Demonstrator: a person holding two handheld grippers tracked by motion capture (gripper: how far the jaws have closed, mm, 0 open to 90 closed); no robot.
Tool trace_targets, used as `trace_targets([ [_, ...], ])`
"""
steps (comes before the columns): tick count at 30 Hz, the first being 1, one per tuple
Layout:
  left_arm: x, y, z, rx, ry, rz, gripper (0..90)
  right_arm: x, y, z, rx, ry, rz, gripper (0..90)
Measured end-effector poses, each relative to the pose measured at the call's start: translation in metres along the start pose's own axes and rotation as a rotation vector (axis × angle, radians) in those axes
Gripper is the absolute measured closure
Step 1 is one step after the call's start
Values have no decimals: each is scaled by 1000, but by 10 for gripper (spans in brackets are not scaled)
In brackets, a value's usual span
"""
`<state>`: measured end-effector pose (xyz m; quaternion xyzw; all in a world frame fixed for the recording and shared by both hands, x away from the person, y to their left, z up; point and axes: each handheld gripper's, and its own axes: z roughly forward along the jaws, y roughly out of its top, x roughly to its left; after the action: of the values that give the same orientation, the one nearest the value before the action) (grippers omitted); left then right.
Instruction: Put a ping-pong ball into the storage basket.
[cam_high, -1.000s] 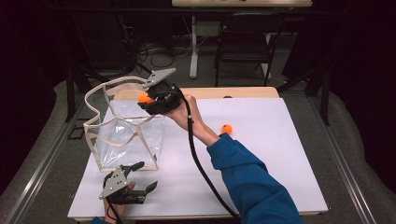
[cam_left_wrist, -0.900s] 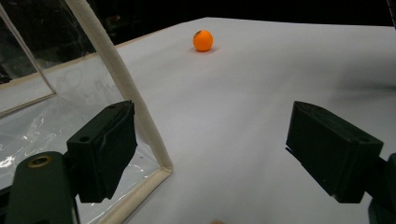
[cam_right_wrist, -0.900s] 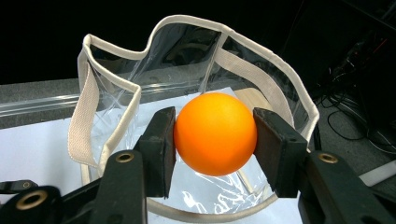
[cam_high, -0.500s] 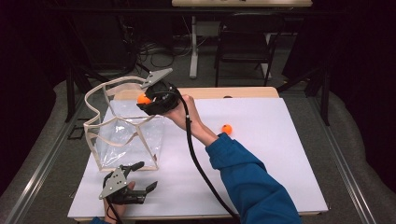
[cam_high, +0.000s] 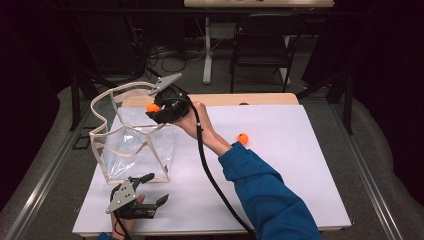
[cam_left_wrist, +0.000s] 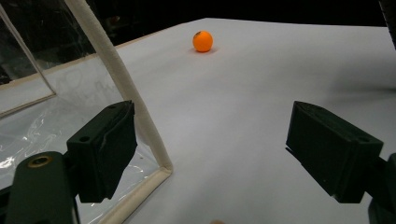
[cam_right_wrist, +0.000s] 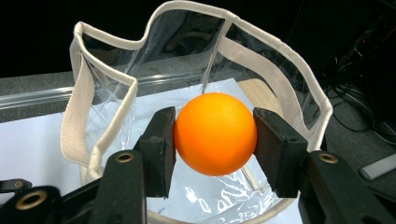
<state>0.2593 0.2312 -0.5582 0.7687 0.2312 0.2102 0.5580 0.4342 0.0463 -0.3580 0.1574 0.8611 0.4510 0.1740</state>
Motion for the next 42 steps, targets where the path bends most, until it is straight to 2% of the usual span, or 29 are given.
trace_targets([
  [22, 0, 0, 0, 0, -2, 0, 161, -2, -2, 8, 58, -8, 22, 507],
  [39, 0, 0, 0, 1, -5, -1, 161, 1, -3, 12, 69, -14, 15, 504],
  [41, 0, 0, 0, 1, -5, -1, 161, 1, -3, 12, 67, -14, 18, 497],
  [42, 0, 0, 0, 1, -5, -1, 161, 1, -3, 12, 65, -15, 25, 463],
])
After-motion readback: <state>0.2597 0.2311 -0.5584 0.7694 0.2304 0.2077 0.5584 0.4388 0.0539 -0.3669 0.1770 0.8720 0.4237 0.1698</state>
